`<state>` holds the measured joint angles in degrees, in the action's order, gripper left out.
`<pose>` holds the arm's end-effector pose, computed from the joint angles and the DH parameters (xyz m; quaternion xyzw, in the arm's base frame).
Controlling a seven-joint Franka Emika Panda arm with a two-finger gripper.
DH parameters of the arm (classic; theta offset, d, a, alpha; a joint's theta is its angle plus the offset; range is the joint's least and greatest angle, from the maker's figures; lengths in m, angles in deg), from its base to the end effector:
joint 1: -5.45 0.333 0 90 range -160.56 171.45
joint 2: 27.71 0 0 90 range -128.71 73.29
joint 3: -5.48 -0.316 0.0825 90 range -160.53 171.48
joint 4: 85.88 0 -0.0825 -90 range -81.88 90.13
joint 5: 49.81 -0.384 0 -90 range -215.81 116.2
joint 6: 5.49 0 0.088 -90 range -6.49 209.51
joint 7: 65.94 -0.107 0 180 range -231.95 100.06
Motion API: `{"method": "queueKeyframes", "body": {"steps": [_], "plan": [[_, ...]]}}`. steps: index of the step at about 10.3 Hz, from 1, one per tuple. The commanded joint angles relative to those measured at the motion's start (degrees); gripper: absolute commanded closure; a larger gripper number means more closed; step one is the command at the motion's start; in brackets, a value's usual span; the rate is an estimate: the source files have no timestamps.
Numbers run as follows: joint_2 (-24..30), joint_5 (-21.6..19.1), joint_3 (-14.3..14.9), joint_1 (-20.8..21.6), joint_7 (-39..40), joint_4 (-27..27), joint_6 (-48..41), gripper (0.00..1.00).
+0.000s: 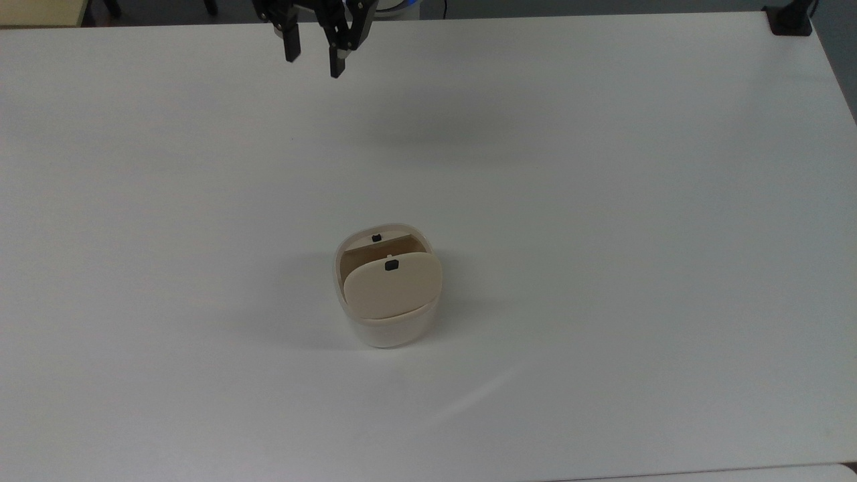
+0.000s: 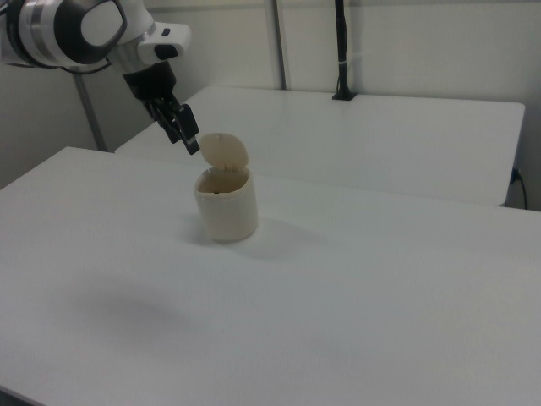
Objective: Open the trash bin
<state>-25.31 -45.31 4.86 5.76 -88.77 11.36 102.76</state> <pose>0.5692 0.0036 0.6185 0.9758 -0.1808 0.1221 0.0138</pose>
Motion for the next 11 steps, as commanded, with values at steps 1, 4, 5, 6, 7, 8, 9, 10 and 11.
{"method": "queueKeyframes", "body": {"steps": [1,4,5,6,7,8,9,10,11], "plan": [[3.0,-1.5,0.0,-1.4,15.5,2.3,-4.1,0.00],[2.7,-1.5,0.0,-1.5,27.6,1.8,-7.2,0.00],[2.6,-1.5,0.0,-1.5,29.8,1.7,-8.3,0.00],[2.6,-1.5,0.0,-1.5,30.5,1.7,-8.6,0.00],[2.4,-1.5,0.0,-1.5,30.5,1.6,-8.5,0.00],[2.4,-1.5,0.0,-1.5,30.5,1.6,-8.4,0.00],[2.4,-1.6,0.0,-1.5,30.3,1.6,-8.6,0.00],[2.5,-1.6,0.0,-1.5,30.3,1.6,-8.7,0.00],[2.6,-1.6,0.0,-1.5,29.9,1.6,-8.7,0.00]]}}
